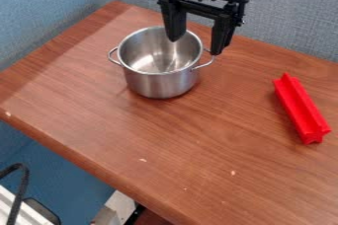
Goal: Put the red object in the metal pot
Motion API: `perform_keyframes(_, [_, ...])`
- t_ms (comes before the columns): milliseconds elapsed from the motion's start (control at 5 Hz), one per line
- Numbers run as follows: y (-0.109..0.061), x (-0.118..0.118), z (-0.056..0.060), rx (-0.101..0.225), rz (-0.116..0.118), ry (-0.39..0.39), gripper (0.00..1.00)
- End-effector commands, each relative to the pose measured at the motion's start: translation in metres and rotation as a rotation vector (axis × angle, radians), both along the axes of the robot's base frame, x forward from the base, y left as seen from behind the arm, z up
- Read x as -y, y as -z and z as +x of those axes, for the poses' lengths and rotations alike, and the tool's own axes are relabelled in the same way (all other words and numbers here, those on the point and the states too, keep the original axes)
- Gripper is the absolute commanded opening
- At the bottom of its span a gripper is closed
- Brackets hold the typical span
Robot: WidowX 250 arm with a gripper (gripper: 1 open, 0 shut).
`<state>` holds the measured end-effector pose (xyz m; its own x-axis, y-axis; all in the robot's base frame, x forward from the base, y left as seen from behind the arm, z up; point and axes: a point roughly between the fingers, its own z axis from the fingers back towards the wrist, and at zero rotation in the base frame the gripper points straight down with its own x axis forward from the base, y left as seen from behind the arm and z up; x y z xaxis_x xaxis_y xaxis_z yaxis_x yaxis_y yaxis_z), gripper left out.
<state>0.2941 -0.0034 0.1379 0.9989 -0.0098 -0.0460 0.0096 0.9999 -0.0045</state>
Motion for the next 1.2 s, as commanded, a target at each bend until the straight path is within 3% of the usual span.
perform_keyframes(0, [0.006,0.002,-0.002,-0.016,0.0,-0.004,1.0])
perform_keyframes(200, [0.008,0.044,-0.003,-0.032,0.017,-0.056,1.0])
perform_keyframes(600, [0.01,0.103,-0.01,0.019,0.029,-0.113,1.0])
perform_keyframes(800, [0.008,0.12,-0.014,0.056,0.048,-0.131,1.0])
perform_keyframes(1000, [0.011,0.128,-0.011,0.073,0.055,-0.251,1.0])
